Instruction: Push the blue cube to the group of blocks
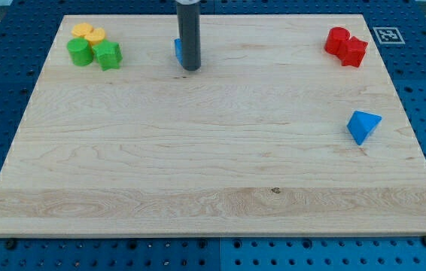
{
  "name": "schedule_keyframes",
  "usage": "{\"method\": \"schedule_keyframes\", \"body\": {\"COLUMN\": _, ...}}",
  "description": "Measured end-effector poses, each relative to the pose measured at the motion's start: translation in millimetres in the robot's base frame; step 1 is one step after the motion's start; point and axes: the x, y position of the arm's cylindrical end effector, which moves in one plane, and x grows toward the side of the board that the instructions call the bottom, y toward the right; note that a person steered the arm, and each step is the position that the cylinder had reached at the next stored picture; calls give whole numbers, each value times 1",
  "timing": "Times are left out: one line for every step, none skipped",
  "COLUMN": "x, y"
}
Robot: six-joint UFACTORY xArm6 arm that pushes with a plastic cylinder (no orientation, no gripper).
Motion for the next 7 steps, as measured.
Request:
{"method": "schedule_keyframes", "body": {"x": 0, "y": 13}}
{"method": "schedule_keyframes", "body": {"x": -15, "y": 27}}
{"method": "schedule_keyframes", "body": {"x": -34, "y": 23}}
{"method": "schedule_keyframes", "body": {"x": -50, "y": 11}}
{"method": "schedule_keyframes", "body": {"x": -57, "y": -15}}
{"method": "schedule_keyframes", "body": {"x": -58, "y": -41}}
{"method": "schedule_keyframes", "body": {"x": -59, "y": -65}}
